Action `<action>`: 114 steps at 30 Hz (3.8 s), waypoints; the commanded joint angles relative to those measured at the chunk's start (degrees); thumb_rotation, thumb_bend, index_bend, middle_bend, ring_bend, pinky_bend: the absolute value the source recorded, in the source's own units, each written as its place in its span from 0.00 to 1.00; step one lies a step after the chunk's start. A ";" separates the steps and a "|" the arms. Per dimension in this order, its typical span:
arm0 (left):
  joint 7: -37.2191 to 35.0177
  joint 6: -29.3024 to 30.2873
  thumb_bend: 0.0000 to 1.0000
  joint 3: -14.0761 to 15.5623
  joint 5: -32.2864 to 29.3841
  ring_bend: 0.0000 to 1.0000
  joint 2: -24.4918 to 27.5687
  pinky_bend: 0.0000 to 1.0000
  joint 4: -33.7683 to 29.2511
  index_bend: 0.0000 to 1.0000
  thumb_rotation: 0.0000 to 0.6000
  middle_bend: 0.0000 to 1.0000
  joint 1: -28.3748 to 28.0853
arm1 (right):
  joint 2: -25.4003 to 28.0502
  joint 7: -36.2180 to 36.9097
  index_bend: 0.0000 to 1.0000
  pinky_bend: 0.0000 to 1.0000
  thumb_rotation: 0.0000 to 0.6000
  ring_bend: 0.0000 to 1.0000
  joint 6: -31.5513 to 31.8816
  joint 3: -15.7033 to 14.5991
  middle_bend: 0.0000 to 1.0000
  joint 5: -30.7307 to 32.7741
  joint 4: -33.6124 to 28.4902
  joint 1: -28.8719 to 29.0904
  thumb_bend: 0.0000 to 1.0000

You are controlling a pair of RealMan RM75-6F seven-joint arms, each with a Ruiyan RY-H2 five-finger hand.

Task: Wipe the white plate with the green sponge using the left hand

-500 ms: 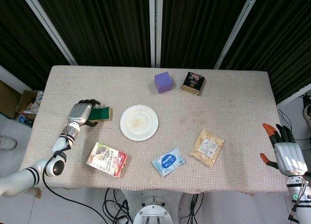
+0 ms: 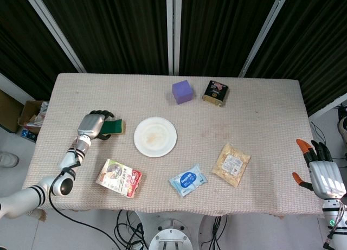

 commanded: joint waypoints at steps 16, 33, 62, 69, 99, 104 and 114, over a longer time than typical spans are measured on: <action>1.22 -2.53 0.32 1.11 -1.22 0.31 -0.72 0.28 4.66 0.43 1.00 0.37 -2.11 | -0.26 -0.59 0.02 0.00 1.00 0.02 0.06 -0.08 0.13 0.31 -0.03 -0.39 0.15; 26.11 3.49 0.32 3.38 3.20 0.58 5.47 0.59 -12.86 0.60 1.00 0.64 -8.97 | -0.53 -1.46 0.04 0.00 1.00 0.02 -0.27 -0.08 0.13 -0.03 -0.27 -0.03 0.15; 55.12 2.36 0.41 11.44 -30.17 0.58 -2.15 0.62 -14.71 0.60 1.00 0.65 -31.58 | -0.34 -1.95 0.05 0.00 1.00 0.02 -0.41 -0.06 0.13 0.75 -0.68 -0.31 0.15; 56.00 2.83 0.42 12.11 -31.62 0.58 -2.46 0.62 -15.82 0.60 1.00 0.65 -34.29 | -0.67 -1.84 0.05 0.00 1.00 0.02 -0.67 -0.25 0.14 0.78 -0.38 -0.35 0.15; 56.43 1.82 0.42 18.04 -39.18 0.58 -7.96 0.62 -6.04 0.61 1.00 0.66 -36.98 | -0.79 1.14 0.06 0.00 1.00 0.02 -0.22 -0.57 0.14 0.05 1.00 -0.82 0.15; 56.41 4.12 0.42 18.33 -39.93 0.58 -6.53 0.62 -7.37 0.61 1.00 0.66 -36.36 | -0.82 1.98 0.06 0.00 1.00 0.02 0.07 -0.60 0.14 -0.46 1.32 -0.83 0.15; 51.05 6.66 0.42 15.27 -34.19 0.58 -2.28 0.62 -14.21 0.61 1.00 0.66 -34.80 | -0.95 2.63 0.06 0.00 1.00 0.02 0.79 -0.89 0.14 -1.09 1.78 -1.25 0.15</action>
